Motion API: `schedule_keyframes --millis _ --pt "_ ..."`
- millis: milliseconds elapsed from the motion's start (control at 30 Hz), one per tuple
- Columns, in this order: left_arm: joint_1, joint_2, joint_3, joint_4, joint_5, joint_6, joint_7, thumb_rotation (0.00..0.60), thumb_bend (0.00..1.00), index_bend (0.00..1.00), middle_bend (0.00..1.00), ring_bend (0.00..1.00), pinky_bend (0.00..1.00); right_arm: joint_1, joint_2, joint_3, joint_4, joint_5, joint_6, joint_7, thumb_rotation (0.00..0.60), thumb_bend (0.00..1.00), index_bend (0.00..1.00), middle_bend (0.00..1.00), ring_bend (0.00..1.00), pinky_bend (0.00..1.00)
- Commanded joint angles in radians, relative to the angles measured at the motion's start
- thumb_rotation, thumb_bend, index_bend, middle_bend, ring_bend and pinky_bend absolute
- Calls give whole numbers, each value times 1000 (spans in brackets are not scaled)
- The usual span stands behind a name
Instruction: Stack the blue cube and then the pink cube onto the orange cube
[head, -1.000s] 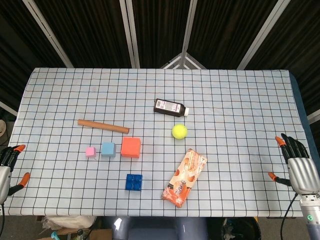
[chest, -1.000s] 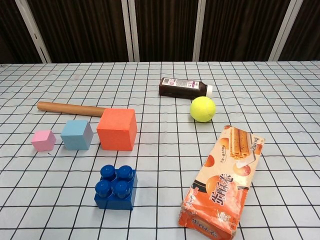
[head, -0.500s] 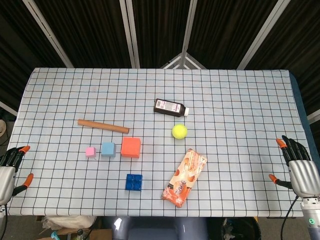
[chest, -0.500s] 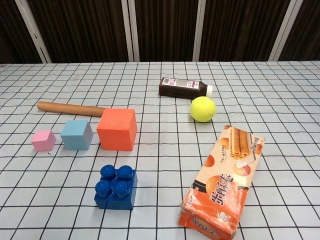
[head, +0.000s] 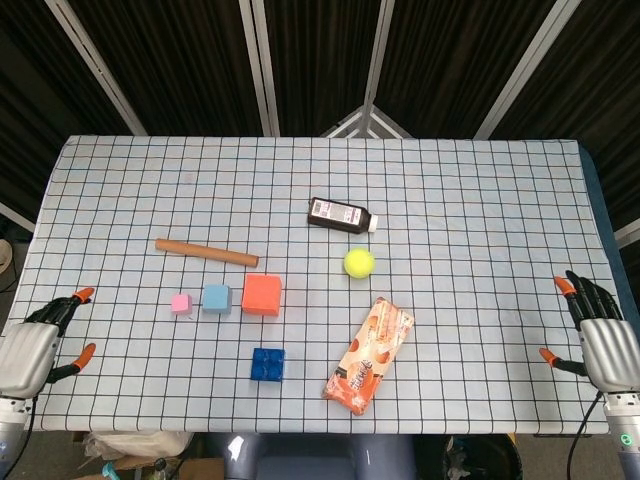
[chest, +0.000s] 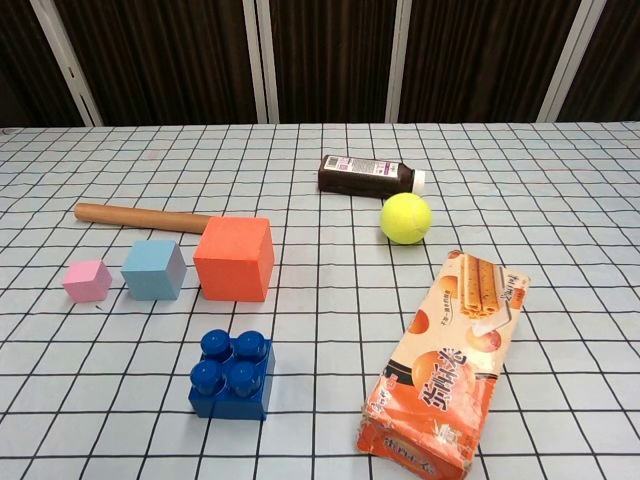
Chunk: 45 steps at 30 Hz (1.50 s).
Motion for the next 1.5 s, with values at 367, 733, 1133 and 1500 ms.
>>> schedule_keyframes --millis 367,733,1133,1500 --pt "-173 24 -102 -247 -240 -200 250 600 251 177 773 725 787 -4 8 -1 5 -4 4 30 600 128 0 7 14 103" --pt "-303 -117 -148 -268 -529 -220 566 600 239 261 804 757 816 -5 21 -5 15 -8 -2 78 600 129 0 7 28 125" --pt "-450 -279 -189 -176 -731 -208 732 600 239 284 804 757 816 -7 26 -4 27 -8 1 109 600 128 0 7 28 125" --pt "-515 -350 -178 -121 -815 -183 795 600 239 270 804 757 816 -7 28 -4 30 -8 0 117 600 129 0 7 28 125"
